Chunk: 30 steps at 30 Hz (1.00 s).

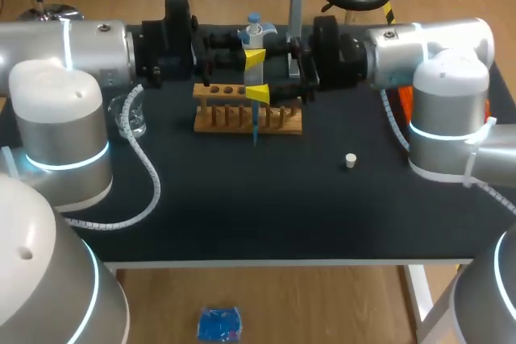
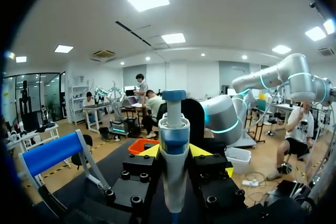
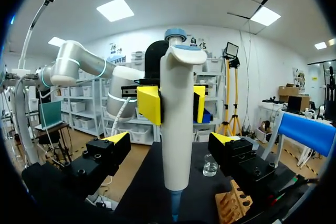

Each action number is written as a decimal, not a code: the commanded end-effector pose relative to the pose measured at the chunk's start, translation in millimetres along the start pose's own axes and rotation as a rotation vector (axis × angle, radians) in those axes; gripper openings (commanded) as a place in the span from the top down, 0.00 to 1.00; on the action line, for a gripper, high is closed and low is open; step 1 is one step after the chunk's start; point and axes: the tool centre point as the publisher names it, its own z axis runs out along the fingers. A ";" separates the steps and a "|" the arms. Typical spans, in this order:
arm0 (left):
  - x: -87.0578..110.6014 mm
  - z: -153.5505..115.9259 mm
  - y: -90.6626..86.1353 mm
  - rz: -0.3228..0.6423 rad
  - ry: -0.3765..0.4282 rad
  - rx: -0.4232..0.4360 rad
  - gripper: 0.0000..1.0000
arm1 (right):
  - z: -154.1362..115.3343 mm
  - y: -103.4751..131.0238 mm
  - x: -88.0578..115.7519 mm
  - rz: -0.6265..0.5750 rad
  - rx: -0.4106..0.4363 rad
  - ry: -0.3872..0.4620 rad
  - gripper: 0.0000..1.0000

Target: Invert the test tube, pick up the pipette, mount the tip to pipette, aspirate from beaker and dispense into the tube, eject the tip, return the pipette, and cap with the stopper.

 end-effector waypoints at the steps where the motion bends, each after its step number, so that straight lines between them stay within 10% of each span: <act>1: -0.1 0.8 0.2 0.001 -0.001 0.001 1.00 | 1.3 -3.1 -5.2 0.002 -0.015 0.009 0.00; 27: -0.1 0.8 0.2 0.001 -0.001 0.001 1.00 | 6.6 4.0 -3.4 0.010 -0.039 0.006 0.01; 29: -0.1 0.8 0.2 0.001 -0.001 0.001 1.00 | 6.9 4.6 -2.8 0.009 -0.038 0.006 0.17; 30: -0.1 0.8 0.2 0.001 -0.001 0.001 1.00 | 6.9 5.0 -2.5 0.007 -0.038 0.005 0.41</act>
